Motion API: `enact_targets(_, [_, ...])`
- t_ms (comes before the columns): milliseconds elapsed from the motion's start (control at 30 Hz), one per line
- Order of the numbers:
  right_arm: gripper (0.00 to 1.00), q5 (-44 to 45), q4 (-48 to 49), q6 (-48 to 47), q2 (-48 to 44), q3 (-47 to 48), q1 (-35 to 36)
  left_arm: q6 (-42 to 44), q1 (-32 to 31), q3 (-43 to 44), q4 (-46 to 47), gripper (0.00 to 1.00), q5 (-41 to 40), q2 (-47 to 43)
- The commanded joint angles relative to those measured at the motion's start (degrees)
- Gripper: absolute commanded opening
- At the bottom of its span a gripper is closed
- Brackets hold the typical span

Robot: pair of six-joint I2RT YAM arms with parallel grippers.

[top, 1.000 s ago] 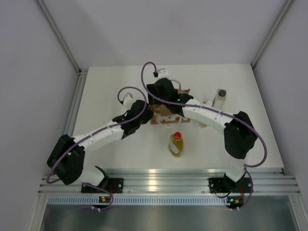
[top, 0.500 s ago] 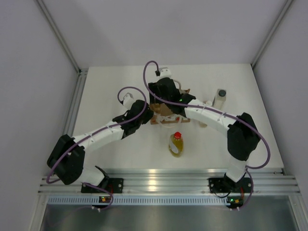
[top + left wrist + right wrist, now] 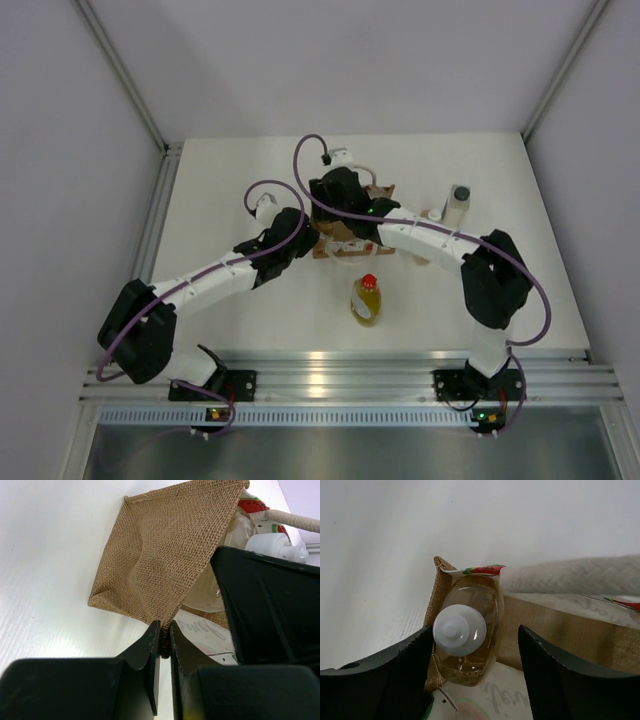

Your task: Take the personal care products out of the canvas bag

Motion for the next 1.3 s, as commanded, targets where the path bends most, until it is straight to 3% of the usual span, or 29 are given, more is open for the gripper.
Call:
enact_targets(0, [0.66,1.0,1.1,0.9,1.9,0.5,-0.4,0.4,0.3,-1.2,-4.6,0.0,0.2,-0.2])
enact_targets(567, [0.57,4.0,1.9,0.7,8.7,5.0,-0.9,0.6,0.3,-1.2,-4.6,0.0,0.5,-0.2])
enact_targets(733, [0.43,4.7,5.8,-0.1,6.0,2.6,-0.9,1.0,0.3,-1.1,-4.6,0.0,0.6,-0.3])
enact_targets(900, [0.0,5.0,7.5,-1.5,3.6,0.9,-0.9,1.2,0.3,-1.1,-4.6,0.0,0.7,-0.3])
enact_targets(1267, [0.0,3.3,9.3,-5.6,-10.5,-2.7,-0.8,0.9,0.3,-1.0,-4.5,0.0,0.8,0.1])
